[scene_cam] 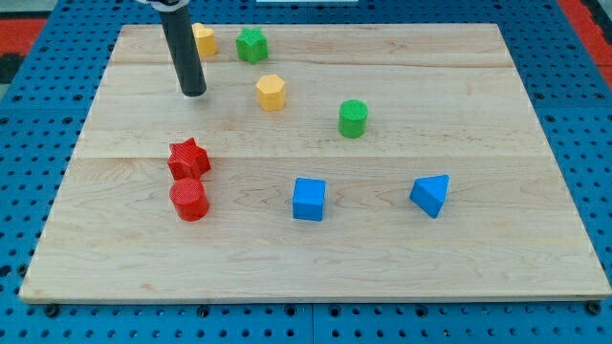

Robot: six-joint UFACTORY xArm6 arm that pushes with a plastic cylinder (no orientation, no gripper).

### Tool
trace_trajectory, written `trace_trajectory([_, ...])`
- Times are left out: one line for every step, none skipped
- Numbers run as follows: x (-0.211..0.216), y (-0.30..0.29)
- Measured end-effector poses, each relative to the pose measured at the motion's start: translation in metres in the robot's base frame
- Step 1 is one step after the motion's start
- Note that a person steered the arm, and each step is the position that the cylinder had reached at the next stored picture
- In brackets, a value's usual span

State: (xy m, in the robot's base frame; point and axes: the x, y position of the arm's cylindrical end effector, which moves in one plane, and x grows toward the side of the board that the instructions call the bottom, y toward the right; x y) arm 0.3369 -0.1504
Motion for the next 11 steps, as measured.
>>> trace_trajectory([0.019, 0.003])
trace_trajectory([0.045, 0.01])
trace_trajectory([0.046, 0.066])
trace_trajectory([0.023, 0.09])
trace_trajectory([0.002, 0.093])
trace_trajectory([-0.009, 0.098])
trace_trajectory([-0.041, 0.101])
trace_trajectory([-0.052, 0.115])
trace_trajectory([-0.062, 0.124])
trace_trajectory([-0.045, 0.135])
trace_trajectory([-0.022, 0.183])
